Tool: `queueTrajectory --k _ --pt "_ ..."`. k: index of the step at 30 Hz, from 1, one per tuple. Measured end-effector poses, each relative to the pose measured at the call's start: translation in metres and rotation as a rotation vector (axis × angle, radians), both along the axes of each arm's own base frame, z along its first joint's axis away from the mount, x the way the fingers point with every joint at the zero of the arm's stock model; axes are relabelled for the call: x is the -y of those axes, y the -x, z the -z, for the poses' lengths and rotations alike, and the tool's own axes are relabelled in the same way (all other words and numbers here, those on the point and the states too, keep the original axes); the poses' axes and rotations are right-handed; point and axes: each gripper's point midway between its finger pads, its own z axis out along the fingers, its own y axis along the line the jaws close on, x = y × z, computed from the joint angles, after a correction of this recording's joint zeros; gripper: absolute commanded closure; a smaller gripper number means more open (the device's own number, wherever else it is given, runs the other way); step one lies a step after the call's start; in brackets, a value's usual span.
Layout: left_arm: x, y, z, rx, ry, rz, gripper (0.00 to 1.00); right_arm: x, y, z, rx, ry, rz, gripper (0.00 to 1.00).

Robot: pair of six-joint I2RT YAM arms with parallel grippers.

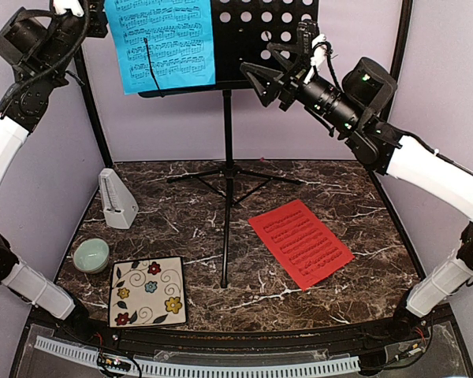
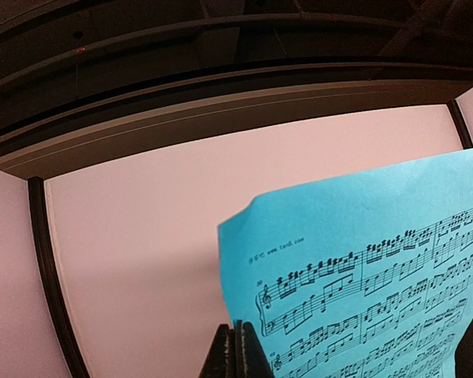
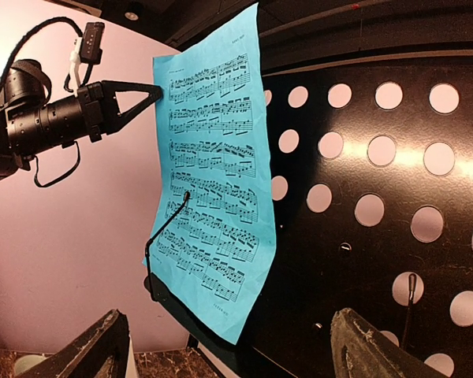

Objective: Set up the instrument practice props

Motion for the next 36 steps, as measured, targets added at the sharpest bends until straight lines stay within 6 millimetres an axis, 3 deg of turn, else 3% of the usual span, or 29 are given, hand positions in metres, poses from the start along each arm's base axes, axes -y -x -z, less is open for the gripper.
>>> queueTrajectory --k 2,7,15,20,30,36 --pt "0.000 -0.001 0.001 -0.003 0.008 0.001 0.98 0.000 0.000 0.000 0.000 0.000 0.000 0.11" --pt "0.002 -0.005 0.010 -0.030 0.018 0.016 0.71 0.000 0.000 0.000 0.000 0.000 0.000 0.11" --pt "0.004 -0.007 0.014 -0.045 0.027 0.026 0.55 0.000 0.000 0.000 0.000 0.000 0.000 0.10" --pt "0.003 -0.007 0.014 -0.047 0.034 0.028 0.34 0.000 0.000 0.000 0.000 0.000 0.000 0.10" --pt "-0.004 -0.006 0.021 -0.091 0.046 0.010 0.29 0.000 0.000 0.000 -0.002 -0.001 -0.003 0.10" --pt "-0.001 -0.012 0.041 -0.188 0.036 0.024 0.14 -0.001 0.002 0.000 -0.011 -0.004 -0.020 0.09"
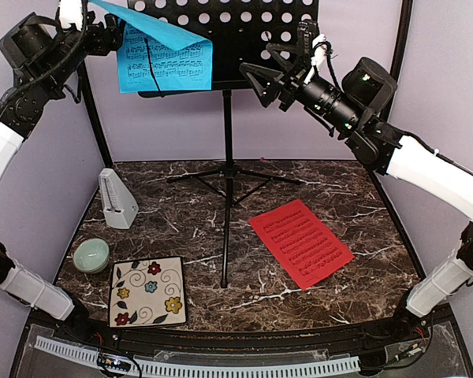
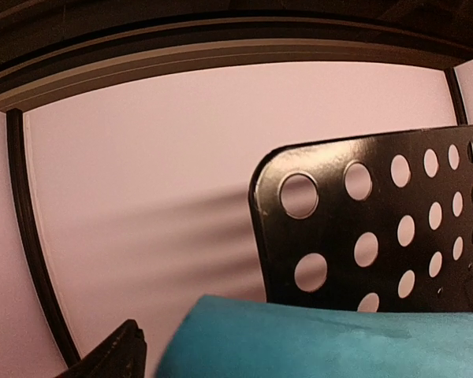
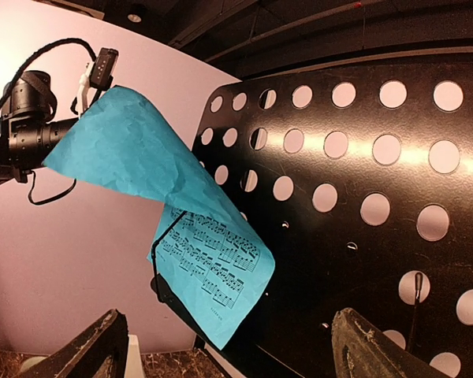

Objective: Set up the instrument practice props

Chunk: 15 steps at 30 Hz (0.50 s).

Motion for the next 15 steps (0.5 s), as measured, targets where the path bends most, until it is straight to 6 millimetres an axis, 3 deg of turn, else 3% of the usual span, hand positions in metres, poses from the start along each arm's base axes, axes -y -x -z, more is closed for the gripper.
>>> queueTrajectory --k 5,15 --pt "0.003 0.006 0.043 -0.102 -0.008 0.056 0.07 0.000 0.000 0.001 -0.009 0.002 -0.001 0.07" --pt "-0.002 0.048 0.143 -0.267 0.014 0.185 0.09 0.025 0.018 0.002 -0.092 0.032 0.008 0.04"
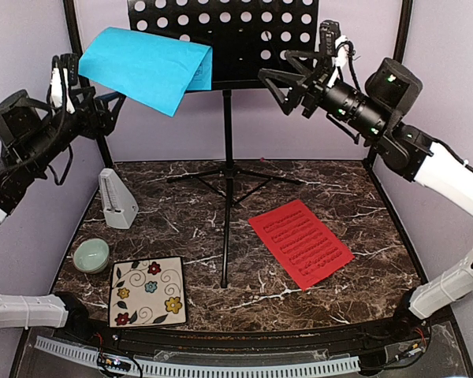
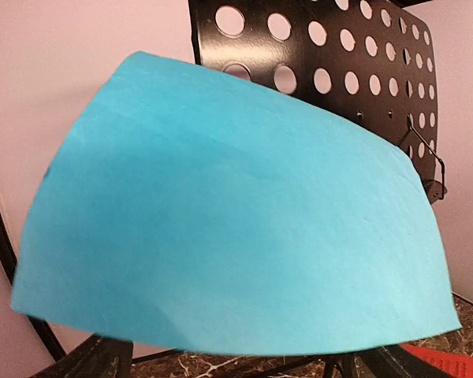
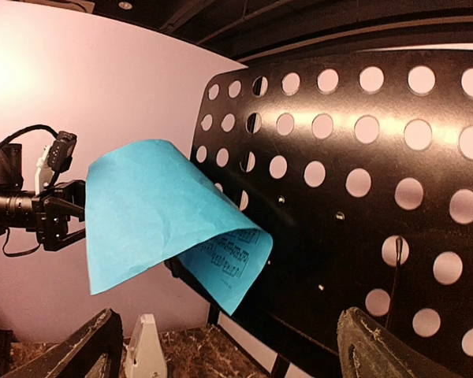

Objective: Set up the instrument practice props

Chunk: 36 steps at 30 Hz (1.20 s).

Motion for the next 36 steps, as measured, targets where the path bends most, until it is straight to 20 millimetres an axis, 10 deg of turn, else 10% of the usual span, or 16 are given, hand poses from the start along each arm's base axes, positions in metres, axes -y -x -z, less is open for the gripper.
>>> queueTrajectory --k 7,15,26,36 --pt "0.014 0.010 0.111 -0.194 -0.008 0.108 0.19 0.029 0.005 0.052 -0.201 0.063 0.035 0.10" --pt "0.046 0.040 0.261 -0.489 0.002 0.278 0.19 0.079 -0.010 0.192 -0.625 0.182 0.182 0.15" --pt "0.162 0.083 0.343 -0.626 -0.259 0.502 0.19 0.164 -0.043 0.352 -1.141 0.224 0.397 0.24" --pt "0.288 0.103 0.387 -0.598 -0.485 0.680 0.22 0.160 -0.045 0.463 -1.436 0.275 0.351 0.43"
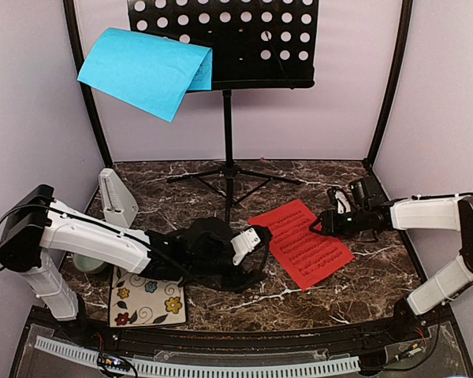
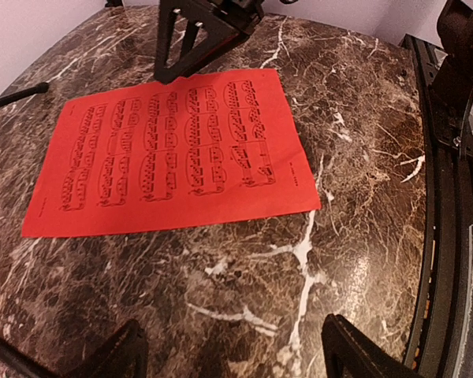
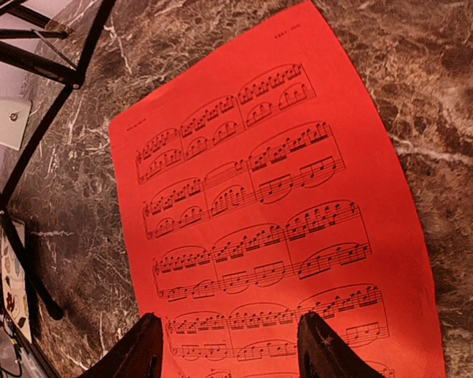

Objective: Set up the instrument practice props

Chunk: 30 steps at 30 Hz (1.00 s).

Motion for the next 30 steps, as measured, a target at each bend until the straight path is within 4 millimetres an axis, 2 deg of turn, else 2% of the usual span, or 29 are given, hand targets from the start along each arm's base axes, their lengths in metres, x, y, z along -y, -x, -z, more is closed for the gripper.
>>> queueTrajectory --k 4,9,13,17,20,24,28,30 --pt "0.027 0.003 0.020 0.004 -0.037 0.041 0.22 -0.004 0.000 0.022 -0.041 -0.010 -0.006 0.51" --pt "0.040 0.008 0.037 0.001 -0.068 0.077 0.16 -0.003 0.011 0.052 -0.114 -0.019 0.000 0.53" --pt "0.043 0.015 0.045 -0.002 -0.086 0.113 0.14 -0.010 0.013 0.052 -0.098 -0.073 0.006 0.55" --pt "0.050 0.018 0.052 0.007 -0.102 0.145 0.13 -0.026 0.024 0.053 -0.092 -0.121 -0.019 0.56" --pt "0.052 0.023 0.061 0.011 -0.123 0.167 0.14 -0.046 0.039 0.053 -0.096 -0.159 -0.057 0.57" --pt "0.053 0.028 0.078 0.022 -0.172 0.190 0.16 -0.062 0.065 0.053 -0.133 -0.196 -0.086 0.57" --pt "0.053 0.032 0.095 0.099 -0.264 0.194 0.19 -0.065 0.079 0.053 -0.157 -0.206 -0.081 0.58" --pt "0.057 0.031 0.092 0.165 -0.287 0.190 0.21 -0.064 0.078 0.054 -0.159 -0.205 -0.066 0.58"
